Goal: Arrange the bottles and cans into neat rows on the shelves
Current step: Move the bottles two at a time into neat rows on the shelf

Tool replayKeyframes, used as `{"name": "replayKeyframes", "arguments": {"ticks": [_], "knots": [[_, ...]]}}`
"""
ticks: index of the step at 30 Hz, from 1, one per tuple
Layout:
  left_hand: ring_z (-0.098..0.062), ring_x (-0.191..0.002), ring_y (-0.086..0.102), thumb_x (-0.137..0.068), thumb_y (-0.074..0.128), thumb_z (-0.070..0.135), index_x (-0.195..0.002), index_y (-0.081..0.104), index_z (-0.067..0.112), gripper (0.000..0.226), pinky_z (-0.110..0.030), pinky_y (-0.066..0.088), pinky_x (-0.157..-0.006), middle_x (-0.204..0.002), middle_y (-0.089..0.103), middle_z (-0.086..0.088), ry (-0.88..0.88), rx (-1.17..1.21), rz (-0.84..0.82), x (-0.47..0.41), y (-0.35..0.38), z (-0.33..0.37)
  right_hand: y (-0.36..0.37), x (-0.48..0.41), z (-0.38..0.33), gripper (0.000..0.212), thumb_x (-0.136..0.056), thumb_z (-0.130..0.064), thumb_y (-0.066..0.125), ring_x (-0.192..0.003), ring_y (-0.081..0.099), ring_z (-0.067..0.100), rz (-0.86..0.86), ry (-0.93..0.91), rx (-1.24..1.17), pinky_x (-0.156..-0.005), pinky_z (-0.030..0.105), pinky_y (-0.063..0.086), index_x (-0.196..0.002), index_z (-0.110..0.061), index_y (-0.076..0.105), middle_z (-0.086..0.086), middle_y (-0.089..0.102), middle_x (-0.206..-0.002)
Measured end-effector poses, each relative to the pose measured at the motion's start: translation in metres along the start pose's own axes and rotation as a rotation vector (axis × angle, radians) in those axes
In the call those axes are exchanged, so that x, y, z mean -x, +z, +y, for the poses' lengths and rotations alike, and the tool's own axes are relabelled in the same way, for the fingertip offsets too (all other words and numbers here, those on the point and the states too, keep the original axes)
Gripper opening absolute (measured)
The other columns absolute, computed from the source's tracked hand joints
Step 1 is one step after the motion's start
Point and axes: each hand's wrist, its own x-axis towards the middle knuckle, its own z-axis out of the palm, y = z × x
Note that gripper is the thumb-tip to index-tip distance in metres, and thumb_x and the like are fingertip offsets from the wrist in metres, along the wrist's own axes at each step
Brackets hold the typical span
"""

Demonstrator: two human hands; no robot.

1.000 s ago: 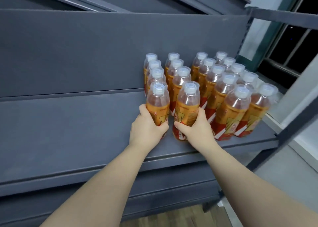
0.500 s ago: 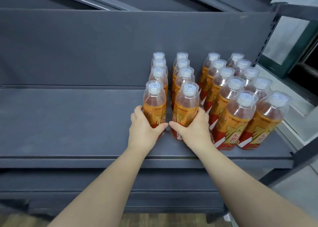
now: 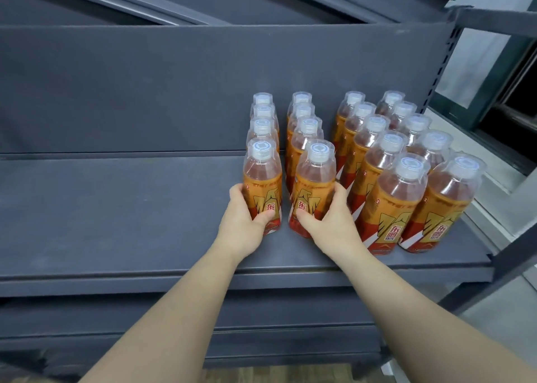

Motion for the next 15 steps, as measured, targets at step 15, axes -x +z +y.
{"name": "replayKeyframes", "arguments": {"ticks": [15], "knots": [[-0.015,-0.129,0.051,-0.093,0.068,0.031,-0.152,0.020,0.029,0.077,-0.040,0.045,-0.109,-0.144,0.049,0.007,0.027,-0.022,-0.015,0.000,0.001,-0.008,0.003,-0.003,-0.004,0.092,-0.076,-0.050,0.079,-0.128,0.052,0.016,0.020,0.017,0.025,-0.107,0.041,0.047,-0.149,-0.028,0.028,-0.007,0.052,-0.139]]}}
